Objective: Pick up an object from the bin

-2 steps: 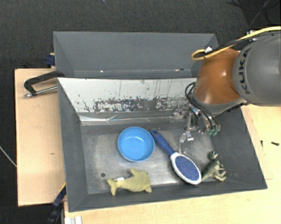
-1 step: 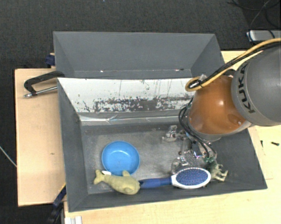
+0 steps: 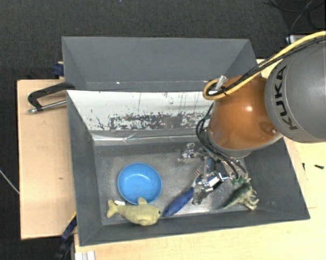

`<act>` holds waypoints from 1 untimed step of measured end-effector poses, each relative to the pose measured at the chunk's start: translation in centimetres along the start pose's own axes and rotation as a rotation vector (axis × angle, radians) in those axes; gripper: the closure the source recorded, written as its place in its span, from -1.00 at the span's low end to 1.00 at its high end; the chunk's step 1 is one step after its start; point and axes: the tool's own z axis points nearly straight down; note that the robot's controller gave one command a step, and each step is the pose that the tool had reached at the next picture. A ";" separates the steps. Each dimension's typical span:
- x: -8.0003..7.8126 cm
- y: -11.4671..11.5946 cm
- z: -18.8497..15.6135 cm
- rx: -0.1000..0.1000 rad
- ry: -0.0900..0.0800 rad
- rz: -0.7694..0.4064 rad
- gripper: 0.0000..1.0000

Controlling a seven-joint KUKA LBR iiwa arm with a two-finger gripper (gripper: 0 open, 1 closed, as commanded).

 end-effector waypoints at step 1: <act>-0.2 0.4 8.9 0.000 0.006 -0.047 -1.00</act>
Offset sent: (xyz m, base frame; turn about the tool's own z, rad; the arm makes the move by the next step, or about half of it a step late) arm 0.0003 0.0028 -0.0892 -0.0472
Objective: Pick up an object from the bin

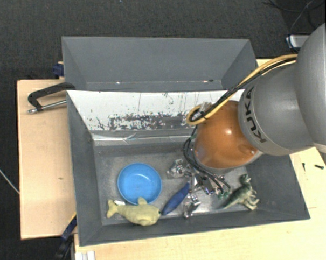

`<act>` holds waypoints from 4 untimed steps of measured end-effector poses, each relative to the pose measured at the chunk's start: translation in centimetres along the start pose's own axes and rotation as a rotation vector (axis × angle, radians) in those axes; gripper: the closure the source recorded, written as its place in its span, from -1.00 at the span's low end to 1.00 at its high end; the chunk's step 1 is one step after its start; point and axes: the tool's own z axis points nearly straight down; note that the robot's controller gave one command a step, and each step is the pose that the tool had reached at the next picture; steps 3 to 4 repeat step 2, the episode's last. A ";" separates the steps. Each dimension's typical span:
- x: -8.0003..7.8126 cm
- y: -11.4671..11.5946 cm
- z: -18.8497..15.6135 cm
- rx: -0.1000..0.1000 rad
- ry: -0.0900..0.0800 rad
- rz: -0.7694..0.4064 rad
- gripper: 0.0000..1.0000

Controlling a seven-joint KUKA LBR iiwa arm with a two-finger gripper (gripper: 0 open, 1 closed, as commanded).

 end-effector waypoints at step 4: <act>-1.0 0.2 -16.1 0.002 -0.007 0.027 1.00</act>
Offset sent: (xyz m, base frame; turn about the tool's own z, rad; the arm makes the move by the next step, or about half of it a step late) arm 0.0000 0.0000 0.0000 0.0000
